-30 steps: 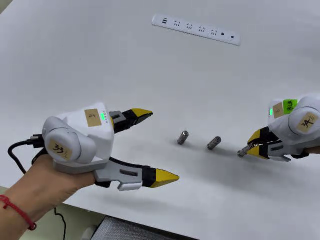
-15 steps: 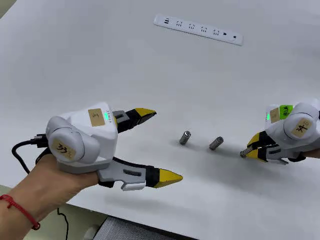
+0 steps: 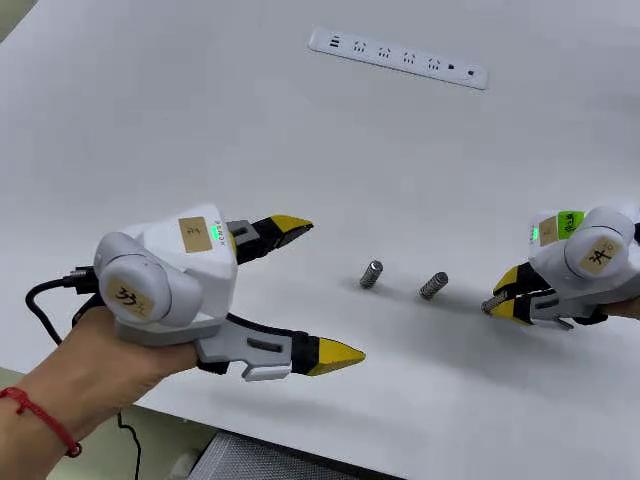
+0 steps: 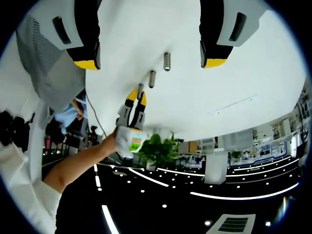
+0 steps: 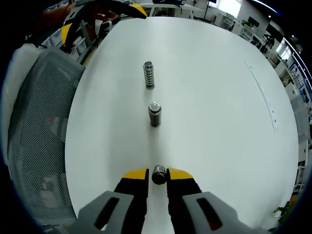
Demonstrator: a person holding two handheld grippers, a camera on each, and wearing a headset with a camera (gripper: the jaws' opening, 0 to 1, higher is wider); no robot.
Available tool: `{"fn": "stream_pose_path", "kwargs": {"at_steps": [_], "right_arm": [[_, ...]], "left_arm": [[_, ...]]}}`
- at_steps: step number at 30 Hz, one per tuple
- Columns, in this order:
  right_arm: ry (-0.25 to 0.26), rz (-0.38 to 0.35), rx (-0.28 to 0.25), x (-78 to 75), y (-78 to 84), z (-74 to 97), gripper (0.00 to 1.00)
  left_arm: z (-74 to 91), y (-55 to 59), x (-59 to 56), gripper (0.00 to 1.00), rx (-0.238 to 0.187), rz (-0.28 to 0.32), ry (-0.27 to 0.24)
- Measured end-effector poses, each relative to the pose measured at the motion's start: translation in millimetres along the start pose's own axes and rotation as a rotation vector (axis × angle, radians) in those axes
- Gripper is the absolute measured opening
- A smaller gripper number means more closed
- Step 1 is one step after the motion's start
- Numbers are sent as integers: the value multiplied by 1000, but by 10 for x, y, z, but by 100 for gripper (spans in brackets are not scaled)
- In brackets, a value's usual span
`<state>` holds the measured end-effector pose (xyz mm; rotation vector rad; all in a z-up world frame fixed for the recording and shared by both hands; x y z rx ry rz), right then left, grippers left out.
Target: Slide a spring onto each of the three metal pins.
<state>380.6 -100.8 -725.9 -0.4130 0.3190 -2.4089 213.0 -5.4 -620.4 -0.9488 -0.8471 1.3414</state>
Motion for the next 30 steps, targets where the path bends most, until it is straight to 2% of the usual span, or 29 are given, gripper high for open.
{"fn": "stream_pose_path", "kwargs": {"at_steps": [4, 11, 15, 20, 27, 30], "right_arm": [[-1, -3, -20, 32, -22, 47, 21], [36, -42, -96, 74, -62, 261, 30], [77, -87, -187, 122, -68, 399, 37], [122, -150, -281, 172, 6, 519, 47], [162, -205, -398, 365, 147, 635, 65], [176, -240, -445, 449, 215, 654, 69]], "left_arm": [[9, 3, 4, 86, 5, -10, 0], [31, 0, 0, 88, 12, -26, 3], [48, 6, 4, 90, 21, -37, 0], [89, 46, 38, 91, 34, -49, -4], [139, 101, 69, 93, 59, -62, -16], [154, 122, 73, 94, 69, -69, -19]]}}
Point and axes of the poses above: the centre of the closed fingertips' face, and the gripper's own axes: z roughly backward along the fingers, x roughly to its left, y roughly out of its underside, the point moved 1 cm from there along z, roughly backward along the fingers, and after that the axes turned 13 degrees about -y, right-handed, at the moved point
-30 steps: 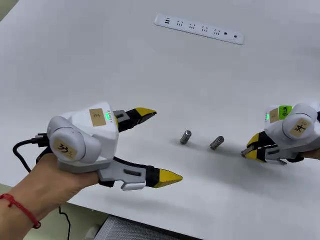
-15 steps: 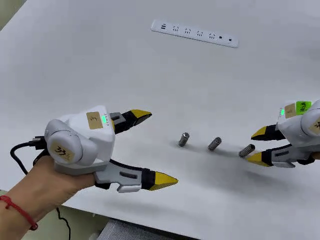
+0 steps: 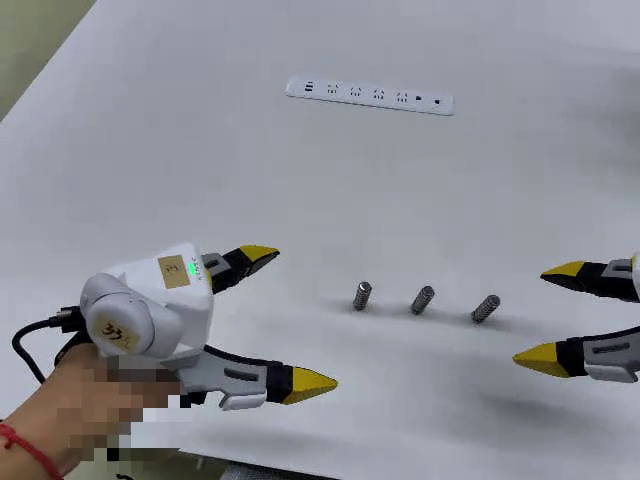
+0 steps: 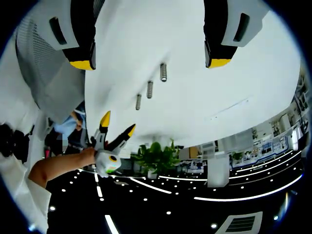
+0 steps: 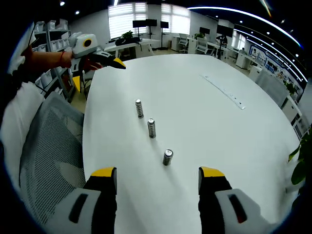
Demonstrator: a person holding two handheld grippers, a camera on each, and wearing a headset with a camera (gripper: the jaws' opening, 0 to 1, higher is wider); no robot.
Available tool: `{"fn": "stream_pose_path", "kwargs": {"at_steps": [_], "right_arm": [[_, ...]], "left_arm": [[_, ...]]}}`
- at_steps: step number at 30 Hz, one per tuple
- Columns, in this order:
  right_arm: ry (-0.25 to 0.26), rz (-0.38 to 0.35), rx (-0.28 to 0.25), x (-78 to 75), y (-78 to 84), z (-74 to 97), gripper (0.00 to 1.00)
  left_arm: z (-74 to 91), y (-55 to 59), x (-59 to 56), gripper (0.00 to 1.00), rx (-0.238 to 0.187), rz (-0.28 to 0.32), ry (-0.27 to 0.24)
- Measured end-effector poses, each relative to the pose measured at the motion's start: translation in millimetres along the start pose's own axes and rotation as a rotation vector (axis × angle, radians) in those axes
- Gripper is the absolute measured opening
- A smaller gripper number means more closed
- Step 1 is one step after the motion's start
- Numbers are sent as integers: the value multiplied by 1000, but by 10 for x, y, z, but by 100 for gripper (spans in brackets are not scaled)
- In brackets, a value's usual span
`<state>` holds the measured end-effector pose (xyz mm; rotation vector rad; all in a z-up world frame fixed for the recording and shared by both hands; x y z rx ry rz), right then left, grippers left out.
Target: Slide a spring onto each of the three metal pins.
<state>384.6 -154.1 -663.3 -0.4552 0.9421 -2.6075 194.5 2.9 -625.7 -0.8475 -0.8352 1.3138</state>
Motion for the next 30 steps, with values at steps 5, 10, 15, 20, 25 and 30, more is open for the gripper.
{"fn": "stream_pose_path", "kwargs": {"at_steps": [5, 10, 15, 20, 25, 30], "right_arm": [[16, -23, -73, 86, 66, 72, 77], [45, -46, -119, 196, 156, 109, 81], [68, -78, -168, 239, 221, 192, 83], [105, -123, -244, 218, 244, 284, 86], [117, -132, -272, 289, 231, 307, 86], [122, -131, -291, 331, 200, 320, 87]], "left_arm": [[24, 28, 6, 97, 11, 0, -11], [51, 48, -21, 98, 25, 0, -19], [56, 114, -53, 99, 43, 2, -25], [69, 112, -90, 99, 49, 6, -34], [75, 86, -136, 99, 52, 3, -31], [75, 45, -178, 98, 50, 0, -30]]}}
Point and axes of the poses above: the centre of the closed fingertips' face, and the gripper's own axes: z roughly backward along the fingers, x roughly to its left, y roughly out of its underside, the point moved 1 cm from there along z, roughly backward along the fingers, and after that the axes turned 13 degrees about -y, right-handed, at the moved point
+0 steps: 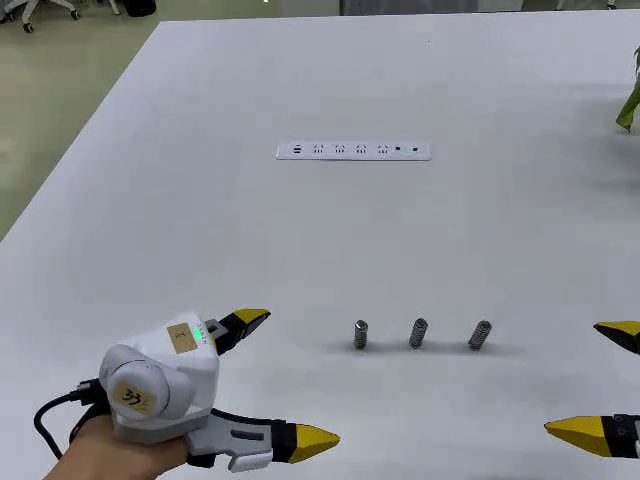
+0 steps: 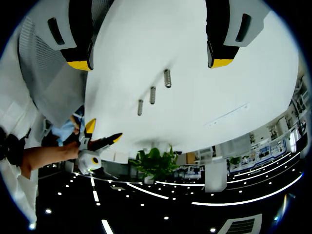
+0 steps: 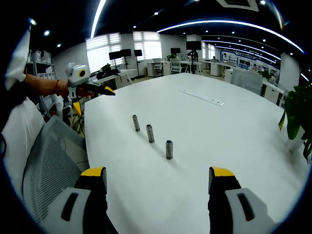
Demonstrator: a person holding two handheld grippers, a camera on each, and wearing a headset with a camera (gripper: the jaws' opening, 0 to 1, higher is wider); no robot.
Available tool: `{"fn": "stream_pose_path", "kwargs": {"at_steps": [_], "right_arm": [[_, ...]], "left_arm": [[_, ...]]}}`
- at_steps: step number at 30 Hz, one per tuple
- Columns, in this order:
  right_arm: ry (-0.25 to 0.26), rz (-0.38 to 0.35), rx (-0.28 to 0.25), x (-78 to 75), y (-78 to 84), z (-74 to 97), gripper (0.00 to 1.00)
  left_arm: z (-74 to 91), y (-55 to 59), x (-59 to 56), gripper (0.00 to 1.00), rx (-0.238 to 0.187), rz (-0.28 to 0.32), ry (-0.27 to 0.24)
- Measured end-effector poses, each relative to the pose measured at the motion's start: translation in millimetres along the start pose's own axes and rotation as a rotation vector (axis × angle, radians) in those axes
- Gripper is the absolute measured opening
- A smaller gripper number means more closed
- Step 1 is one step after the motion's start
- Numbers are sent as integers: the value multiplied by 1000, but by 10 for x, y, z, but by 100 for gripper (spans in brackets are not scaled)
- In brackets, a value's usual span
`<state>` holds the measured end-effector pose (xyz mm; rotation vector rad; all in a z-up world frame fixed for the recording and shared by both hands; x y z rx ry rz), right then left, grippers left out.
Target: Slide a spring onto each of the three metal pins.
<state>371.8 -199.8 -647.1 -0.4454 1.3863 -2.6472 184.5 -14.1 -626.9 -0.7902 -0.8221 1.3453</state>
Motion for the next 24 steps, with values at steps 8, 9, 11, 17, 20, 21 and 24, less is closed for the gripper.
{"fn": "stream_pose_path", "kwargs": {"at_steps": [8, 9, 11, 17, 20, 21, 24], "right_arm": [[-4, 2, -5, 11, 6, -14, 87], [-3, 2, -7, 12, 4, -16, 87], [-3, 0, -11, 7, 5, -18, 87], [-4, -2, -10, 11, 9, -19, 87], [-7, 0, -12, 14, 6, -20, 87], [-7, 3, -9, 16, 7, -21, 87], [-9, 4, -12, 23, -6, -26, 87]], "left_arm": [[-1, 6, -22, 98, 4, -3, 4], [0, 5, -25, 98, 3, 0, 5], [-4, 4, -29, 98, 4, 0, 5], [-11, 11, -17, 98, 3, 0, 7], [-11, 21, -14, 98, 8, -7, 9], [-10, 18, -11, 98, 7, -6, 8], [-6, 4, -5, 98, 2, -4, 5]]}}
Point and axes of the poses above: the centre of the closed fingertips' face, and the gripper's own axes: z roughly backward along the fingers, x roughly to its left, y roughly out of its underside, the point moved 1 cm from there along z, roughly backward along the fingers, and after that the axes turned 13 degrees about -y, right-handed, at the moved point
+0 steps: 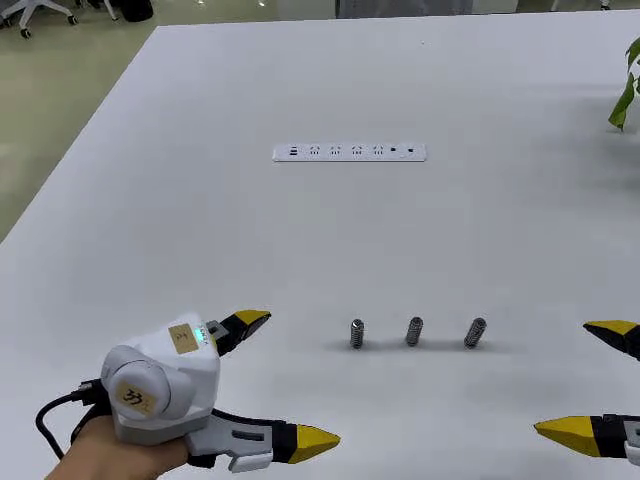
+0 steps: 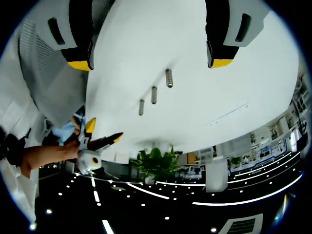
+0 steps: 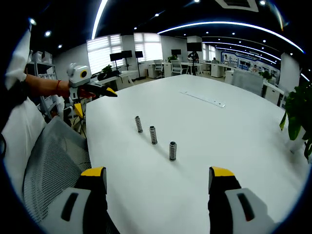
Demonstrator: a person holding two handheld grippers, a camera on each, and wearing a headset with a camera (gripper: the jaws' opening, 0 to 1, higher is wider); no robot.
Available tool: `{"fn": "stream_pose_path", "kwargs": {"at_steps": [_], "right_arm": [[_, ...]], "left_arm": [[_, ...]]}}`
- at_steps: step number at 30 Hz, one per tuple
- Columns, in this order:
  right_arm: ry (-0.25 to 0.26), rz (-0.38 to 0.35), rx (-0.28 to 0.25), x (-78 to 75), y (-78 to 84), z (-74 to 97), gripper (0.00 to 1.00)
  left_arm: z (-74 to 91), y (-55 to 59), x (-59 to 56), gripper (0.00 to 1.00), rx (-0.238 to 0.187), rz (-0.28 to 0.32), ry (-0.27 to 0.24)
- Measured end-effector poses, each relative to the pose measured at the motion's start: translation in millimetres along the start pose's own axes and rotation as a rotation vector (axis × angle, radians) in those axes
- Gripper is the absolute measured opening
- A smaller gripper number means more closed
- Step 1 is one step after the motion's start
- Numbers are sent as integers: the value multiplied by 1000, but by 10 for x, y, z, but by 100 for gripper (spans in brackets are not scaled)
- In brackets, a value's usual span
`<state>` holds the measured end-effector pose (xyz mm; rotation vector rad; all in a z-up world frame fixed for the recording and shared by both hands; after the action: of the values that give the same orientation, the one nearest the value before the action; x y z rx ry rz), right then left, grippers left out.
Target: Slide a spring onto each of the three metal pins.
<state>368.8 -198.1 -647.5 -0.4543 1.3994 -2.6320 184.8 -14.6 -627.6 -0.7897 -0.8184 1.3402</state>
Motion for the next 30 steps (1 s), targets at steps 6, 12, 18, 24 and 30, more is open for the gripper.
{"fn": "stream_pose_path", "kwargs": {"at_steps": [6, 12, 18, 24, 30], "right_arm": [[-1, 6, 0, 8, -18, 0, 87], [2, 9, 4, -2, -8, 4, 87], [-2, 10, 12, 13, 14, -9, 87], [3, 6, 10, 10, 12, 6, 87], [3, 3, 6, 25, 0, 9, 86]], "left_arm": [[5, -6, -15, 98, 0, 0, -1], [3, -5, -2, 98, -2, 0, -1], [-9, -3, -3, 97, -1, 0, 1], [-18, -4, -11, 97, -3, 1, 4], [-24, -16, -37, 97, -4, 3, 7]]}}
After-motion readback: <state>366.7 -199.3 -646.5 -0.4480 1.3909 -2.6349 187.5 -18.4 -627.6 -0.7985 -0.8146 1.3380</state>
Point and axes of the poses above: the centre of the closed fingertips' face, and the gripper's own axes: z roughly backward along the fingers, x roughly to its left, y roughly out of its underside, the point moved 1 cm from there along z, roughly backward along the fingers, and after that the axes turned 13 degrees about -y, right-handed, at the moved point
